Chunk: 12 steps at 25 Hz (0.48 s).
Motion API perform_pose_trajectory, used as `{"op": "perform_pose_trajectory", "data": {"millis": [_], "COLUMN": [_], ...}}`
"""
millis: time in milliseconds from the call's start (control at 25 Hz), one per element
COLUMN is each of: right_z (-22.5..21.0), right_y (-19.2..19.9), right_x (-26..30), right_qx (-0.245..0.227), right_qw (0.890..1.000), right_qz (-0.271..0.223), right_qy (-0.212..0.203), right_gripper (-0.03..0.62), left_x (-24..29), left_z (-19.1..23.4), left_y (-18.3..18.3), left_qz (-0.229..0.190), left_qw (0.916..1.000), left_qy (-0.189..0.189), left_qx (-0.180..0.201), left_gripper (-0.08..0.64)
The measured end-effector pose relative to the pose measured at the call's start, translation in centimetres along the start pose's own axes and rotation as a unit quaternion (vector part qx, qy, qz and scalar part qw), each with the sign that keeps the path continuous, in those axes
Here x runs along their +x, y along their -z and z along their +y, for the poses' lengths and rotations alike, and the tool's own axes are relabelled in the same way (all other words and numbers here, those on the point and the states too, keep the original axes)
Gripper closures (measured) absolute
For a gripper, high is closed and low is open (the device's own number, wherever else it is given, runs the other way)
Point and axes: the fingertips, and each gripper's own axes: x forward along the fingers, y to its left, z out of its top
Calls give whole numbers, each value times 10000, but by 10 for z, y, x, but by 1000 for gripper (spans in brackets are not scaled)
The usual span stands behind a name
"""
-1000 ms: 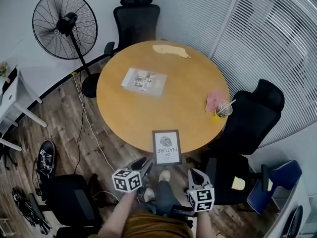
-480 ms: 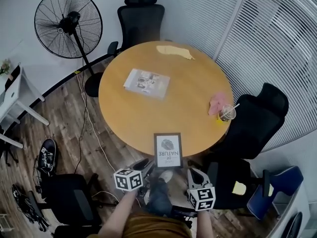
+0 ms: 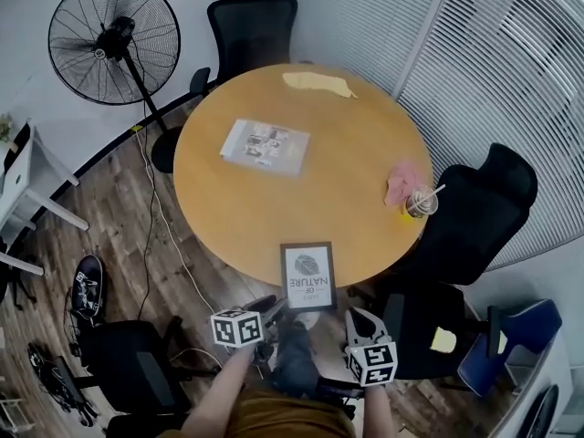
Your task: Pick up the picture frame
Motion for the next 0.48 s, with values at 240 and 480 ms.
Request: {"op": "perform_pose_trajectory", "data": {"millis": [240,480], "right_z": [-11,-17], "right_y": [5,8], "right_x": [11,26], "right_qx": [53,100], "right_qw": [9999,9995], "right_qz": [139,267], "right_qy": [-8,-113], "right_gripper": [580,580], "left_x": [18,32], "left_z": [8,25], "left_y": [8,17], "left_qz": [271,520], "left_qw": [9995,9973], "left_qy": [-36,-39], "left_qx": [-153,-521], "left_gripper": [370,356]}}
